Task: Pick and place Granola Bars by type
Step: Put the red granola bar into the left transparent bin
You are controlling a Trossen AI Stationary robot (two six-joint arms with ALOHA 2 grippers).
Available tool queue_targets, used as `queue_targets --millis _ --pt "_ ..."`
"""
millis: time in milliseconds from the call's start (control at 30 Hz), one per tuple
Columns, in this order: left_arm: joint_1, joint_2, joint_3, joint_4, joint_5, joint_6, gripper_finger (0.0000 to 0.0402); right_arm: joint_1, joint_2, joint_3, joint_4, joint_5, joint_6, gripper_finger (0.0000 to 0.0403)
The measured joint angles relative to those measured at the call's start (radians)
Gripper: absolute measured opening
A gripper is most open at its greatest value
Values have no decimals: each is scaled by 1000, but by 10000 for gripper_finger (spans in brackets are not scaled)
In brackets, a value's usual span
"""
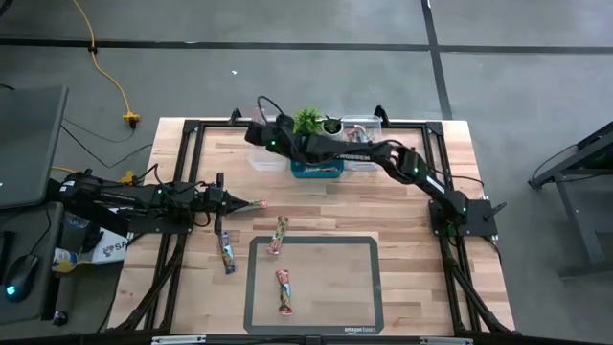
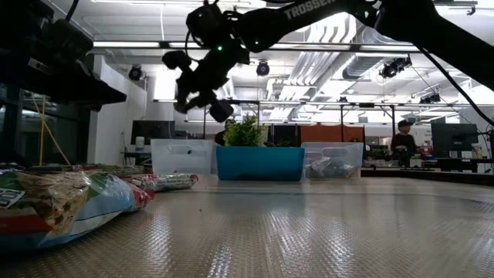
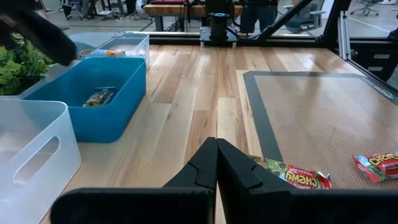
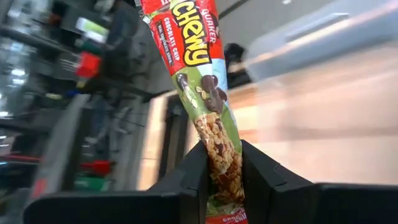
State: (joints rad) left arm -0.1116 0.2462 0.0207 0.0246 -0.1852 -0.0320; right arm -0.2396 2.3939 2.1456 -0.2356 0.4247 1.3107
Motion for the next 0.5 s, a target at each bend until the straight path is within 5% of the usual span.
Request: queue_targets --millis 500 --pt "0 0 0 0 0 0 1 16 0 0 -269 70 103 57"
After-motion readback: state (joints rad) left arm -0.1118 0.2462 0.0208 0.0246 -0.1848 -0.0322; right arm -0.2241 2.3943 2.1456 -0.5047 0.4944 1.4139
